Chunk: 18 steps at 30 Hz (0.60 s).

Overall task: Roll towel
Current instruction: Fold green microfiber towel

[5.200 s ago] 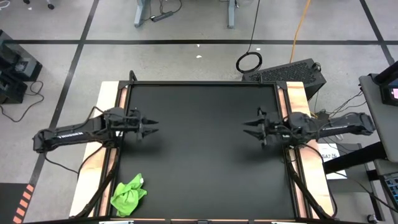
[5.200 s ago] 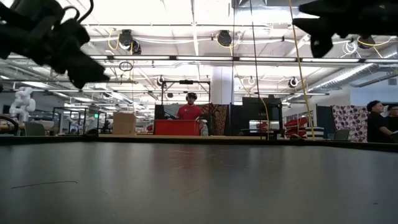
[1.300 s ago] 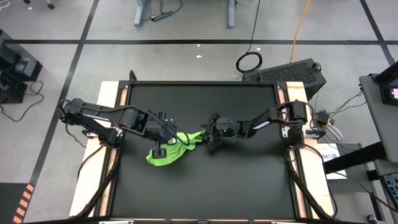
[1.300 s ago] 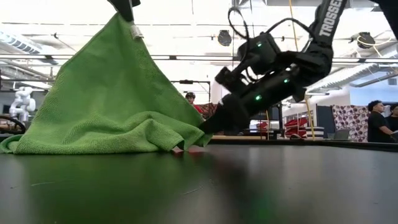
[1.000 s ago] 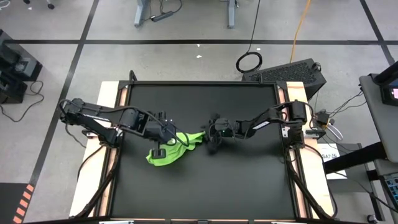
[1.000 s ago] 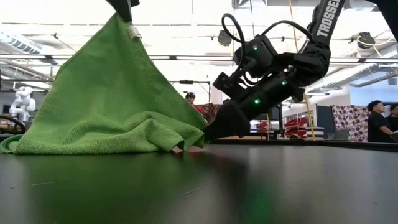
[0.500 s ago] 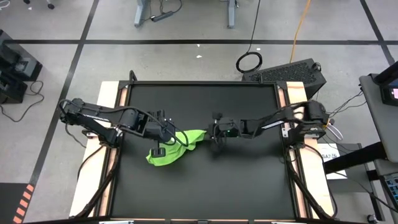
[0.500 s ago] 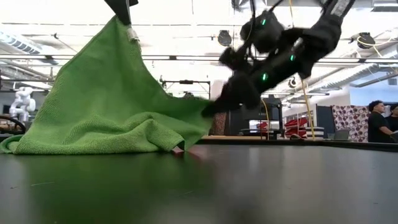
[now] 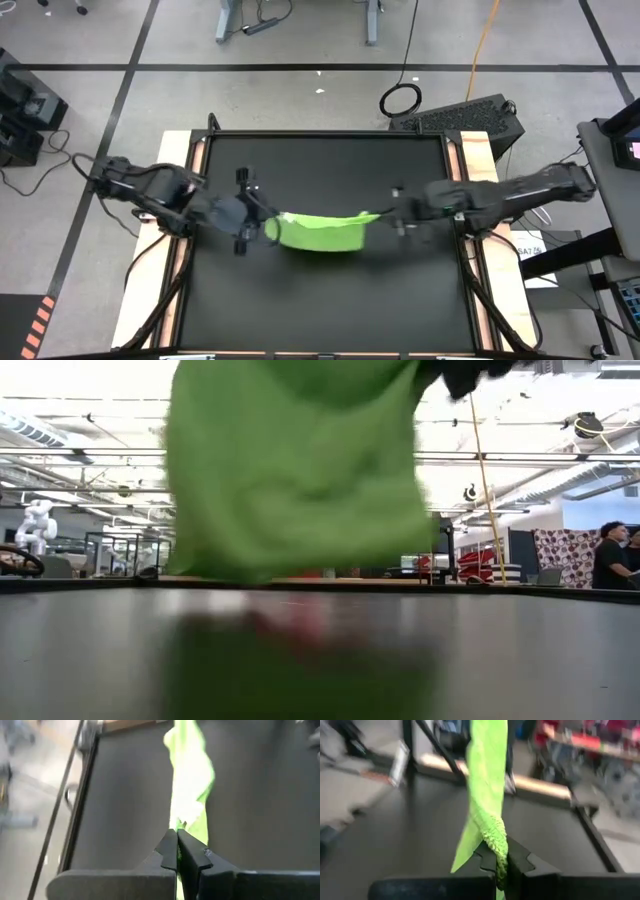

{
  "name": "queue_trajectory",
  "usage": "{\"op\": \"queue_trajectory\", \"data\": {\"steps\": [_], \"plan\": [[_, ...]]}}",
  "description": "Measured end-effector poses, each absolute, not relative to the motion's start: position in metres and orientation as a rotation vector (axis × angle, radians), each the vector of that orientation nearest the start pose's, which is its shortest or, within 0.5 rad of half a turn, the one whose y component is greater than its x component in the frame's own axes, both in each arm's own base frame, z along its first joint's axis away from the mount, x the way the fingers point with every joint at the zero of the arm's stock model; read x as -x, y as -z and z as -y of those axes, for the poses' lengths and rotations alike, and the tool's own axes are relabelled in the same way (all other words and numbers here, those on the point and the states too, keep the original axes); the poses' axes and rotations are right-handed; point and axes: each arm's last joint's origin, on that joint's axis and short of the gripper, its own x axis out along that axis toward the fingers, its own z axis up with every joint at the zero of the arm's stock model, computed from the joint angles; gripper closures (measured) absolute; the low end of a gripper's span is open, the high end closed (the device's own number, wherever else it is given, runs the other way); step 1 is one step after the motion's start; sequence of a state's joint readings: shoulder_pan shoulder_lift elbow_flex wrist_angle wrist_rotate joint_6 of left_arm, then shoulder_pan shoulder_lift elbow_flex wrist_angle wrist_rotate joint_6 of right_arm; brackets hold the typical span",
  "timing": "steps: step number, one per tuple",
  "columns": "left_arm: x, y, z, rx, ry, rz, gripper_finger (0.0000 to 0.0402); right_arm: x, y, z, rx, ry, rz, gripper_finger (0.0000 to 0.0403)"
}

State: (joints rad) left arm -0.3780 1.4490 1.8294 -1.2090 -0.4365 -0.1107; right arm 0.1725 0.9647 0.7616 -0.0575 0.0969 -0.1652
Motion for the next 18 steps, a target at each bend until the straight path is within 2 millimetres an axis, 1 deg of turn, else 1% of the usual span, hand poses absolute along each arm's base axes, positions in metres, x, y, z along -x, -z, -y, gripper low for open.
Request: {"op": "queue_trajectory", "data": {"steps": [3,5,7,10,13,18], "plan": [[-0.238,-0.461,0.093,-0.250,-0.041,-0.656,0.0400,-0.184,-0.326,-0.038,0.190,-0.160,-0.143,0.0402],[-0.237,-0.466,0.100,-0.273,-0.005,-0.607,0.0400,-0.170,-0.335,-0.040,0.178,-0.205,-0.086,0.0402],[-0.237,-0.468,0.105,-0.288,0.036,-0.583,0.0400,-0.162,-0.339,-0.042,0.162,-0.250,-0.055,0.0402],[-0.243,-0.466,0.113,-0.295,0.100,-0.574,0.0400,-0.158,-0.340,-0.048,0.152,-0.333,-0.046,0.0403],[-0.250,-0.458,0.124,-0.310,0.183,-0.603,0.0400,-0.161,-0.337,-0.057,0.152,-0.422,-0.062,0.0403],[-0.262,-0.439,0.153,-0.392,0.431,-0.660,0.0400,-0.167,-0.329,-0.076,0.134,-0.592,-0.105,0.0403]]}}
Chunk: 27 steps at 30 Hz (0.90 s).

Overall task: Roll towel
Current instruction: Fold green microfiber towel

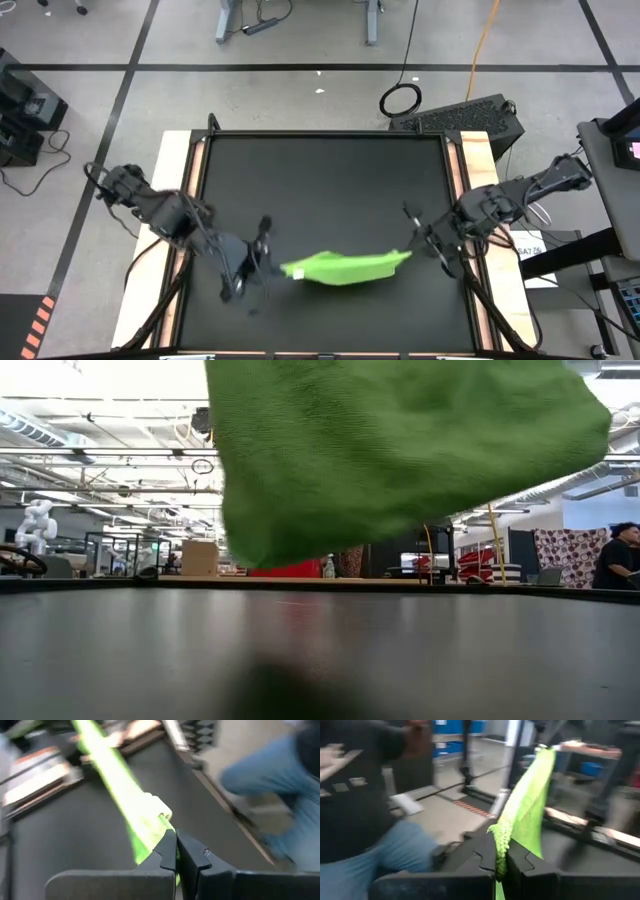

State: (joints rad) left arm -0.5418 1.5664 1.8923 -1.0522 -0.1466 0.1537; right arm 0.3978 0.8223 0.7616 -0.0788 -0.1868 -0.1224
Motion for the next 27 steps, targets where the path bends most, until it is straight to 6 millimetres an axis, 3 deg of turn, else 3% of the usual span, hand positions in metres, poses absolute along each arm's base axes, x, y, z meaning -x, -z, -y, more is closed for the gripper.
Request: {"op": "queue_trajectory", "data": {"steps": [2,4,10,12,14,17,22,24,27], "plan": [[-0.268,-0.431,0.161,-0.453,0.427,-0.675,0.0400,-0.169,-0.326,-0.082,0.138,-0.623,-0.114,0.0403],[-0.271,-0.426,0.161,-0.501,0.351,-0.701,0.0400,-0.170,-0.325,-0.082,0.157,-0.549,-0.165,0.0403],[-0.275,-0.425,0.139,-0.631,-0.041,-0.726,0.0400,-0.169,-0.344,-0.063,0.320,0.012,-0.272,0.0403],[-0.276,-0.426,0.134,-0.659,-0.145,-0.719,0.0400,-0.167,-0.353,-0.060,0.346,0.090,-0.256,0.0403],[-0.278,-0.426,0.134,-0.631,-0.089,-0.717,0.0400,-0.166,-0.363,-0.061,0.329,0.030,-0.224,0.0402],[-0.280,-0.425,0.140,-0.547,0.144,-0.722,0.0400,-0.164,-0.374,-0.068,0.246,-0.211,-0.185,0.0402],[-0.277,-0.427,0.156,-0.490,0.442,-0.673,0.0400,-0.165,-0.371,-0.083,0.145,-0.594,-0.209,0.0402],[-0.276,-0.428,0.158,-0.517,0.436,-0.662,0.0400,-0.167,-0.368,-0.086,0.162,-0.569,-0.229,0.0402],[-0.276,-0.431,0.152,-0.597,0.240,-0.652,0.0400,-0.169,-0.365,-0.081,0.235,-0.333,-0.253,0.0403]]}}
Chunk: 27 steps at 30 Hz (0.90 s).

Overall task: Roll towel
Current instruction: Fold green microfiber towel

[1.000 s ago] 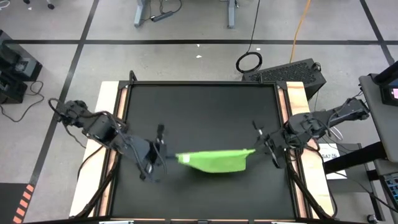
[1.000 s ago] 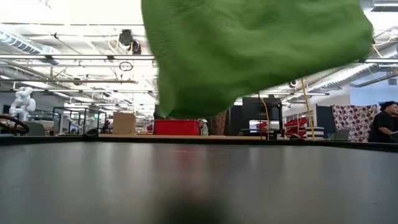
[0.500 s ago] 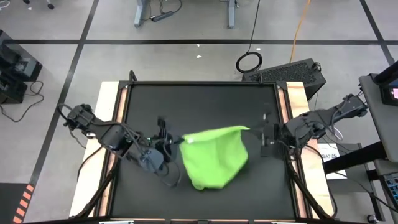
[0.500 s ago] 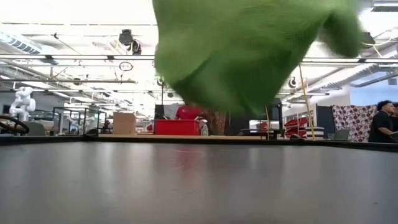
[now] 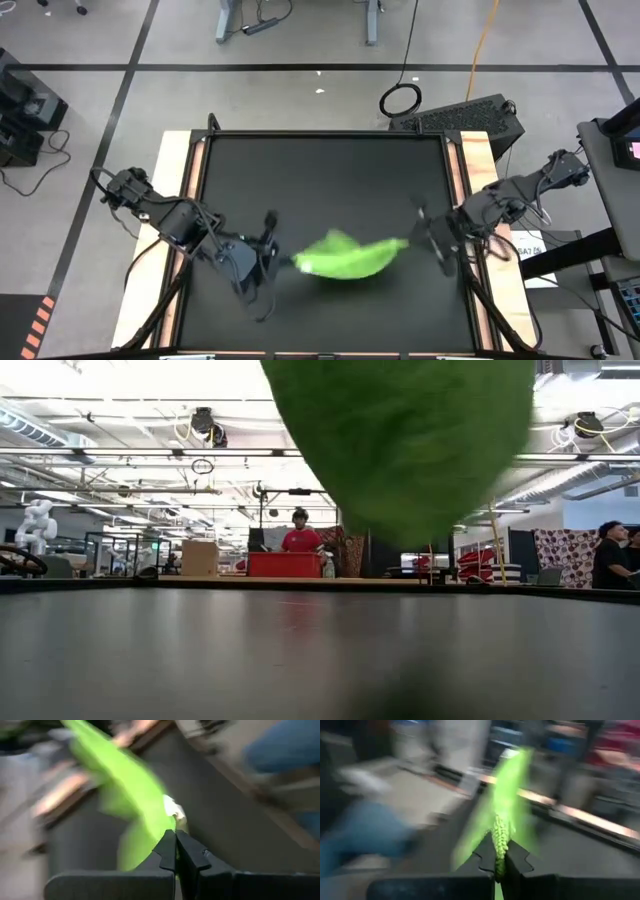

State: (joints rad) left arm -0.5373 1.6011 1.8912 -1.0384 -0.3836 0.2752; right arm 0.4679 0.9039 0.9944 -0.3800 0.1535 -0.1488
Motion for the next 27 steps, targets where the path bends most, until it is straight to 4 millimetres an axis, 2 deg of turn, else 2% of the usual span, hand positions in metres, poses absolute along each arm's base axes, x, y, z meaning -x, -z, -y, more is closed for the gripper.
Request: {"op": "queue_trajectory", "data": {"steps": [5,8,16,20,27], "plan": [[-0.277,-0.436,0.138,-0.758,-0.255,-0.622,0.0400,-0.166,-0.371,-0.063,0.426,0.180,-0.309,0.0403],[-0.278,-0.438,0.132,-0.763,-0.324,-0.619,0.0400,-0.166,-0.374,-0.060,0.449,0.246,-0.314,0.0403],[-0.283,-0.430,0.144,-0.640,0.061,-0.650,0.0400,-0.167,-0.375,-0.080,0.215,-0.299,-0.295,0.0403],[-0.279,-0.430,0.153,-0.609,0.180,-0.641,0.0400,-0.167,-0.372,-0.093,0.190,-0.454,-0.316,0.0403],[-0.272,-0.432,0.173,-0.607,0.340,-0.579,0.0400,-0.166,-0.372,-0.114,0.236,-0.600,-0.258,0.0403]]}}
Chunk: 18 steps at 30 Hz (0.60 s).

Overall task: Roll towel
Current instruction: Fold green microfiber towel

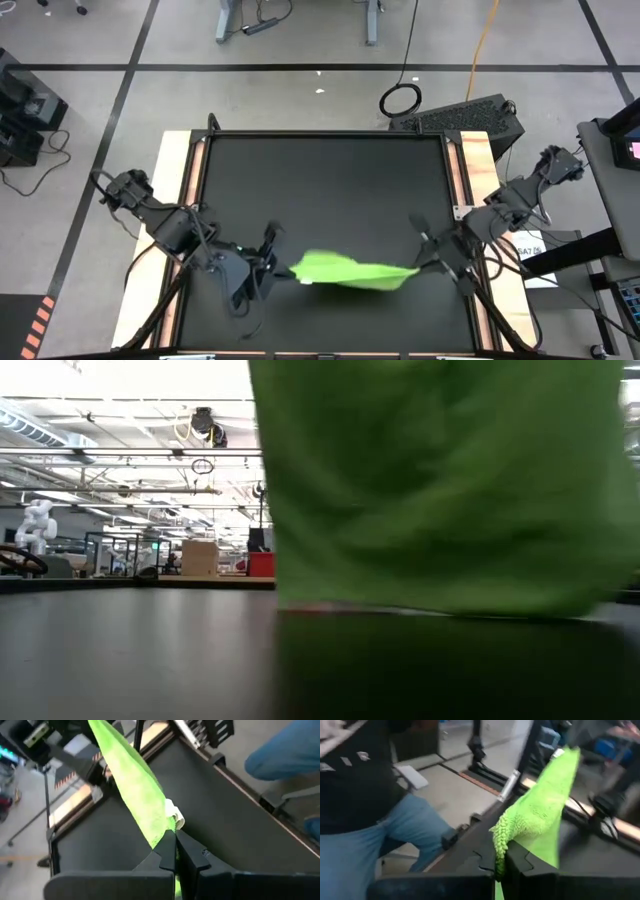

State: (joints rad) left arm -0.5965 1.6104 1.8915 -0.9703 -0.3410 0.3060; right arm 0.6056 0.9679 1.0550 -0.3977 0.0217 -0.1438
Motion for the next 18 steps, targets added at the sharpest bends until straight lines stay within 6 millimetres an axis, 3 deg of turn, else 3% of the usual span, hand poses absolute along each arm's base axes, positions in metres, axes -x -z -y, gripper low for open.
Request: {"op": "queue_trajectory", "data": {"steps": [4,8,13,18], "plan": [[-0.270,-0.436,0.178,-0.663,0.303,-0.540,0.0400,-0.164,-0.376,-0.117,0.280,-0.616,-0.212,0.0403],[-0.269,-0.436,0.167,-0.777,0.014,-0.575,0.0400,-0.165,-0.380,-0.112,0.320,-0.484,-0.217,0.0403],[-0.275,-0.432,0.141,-0.818,-0.179,-0.664,0.0400,-0.166,-0.382,-0.099,0.429,-0.154,-0.276,0.0403],[-0.293,-0.415,0.109,-0.706,-0.203,-0.825,0.0400,-0.175,-0.371,-0.084,0.411,-0.031,-0.390,0.0403]]}}
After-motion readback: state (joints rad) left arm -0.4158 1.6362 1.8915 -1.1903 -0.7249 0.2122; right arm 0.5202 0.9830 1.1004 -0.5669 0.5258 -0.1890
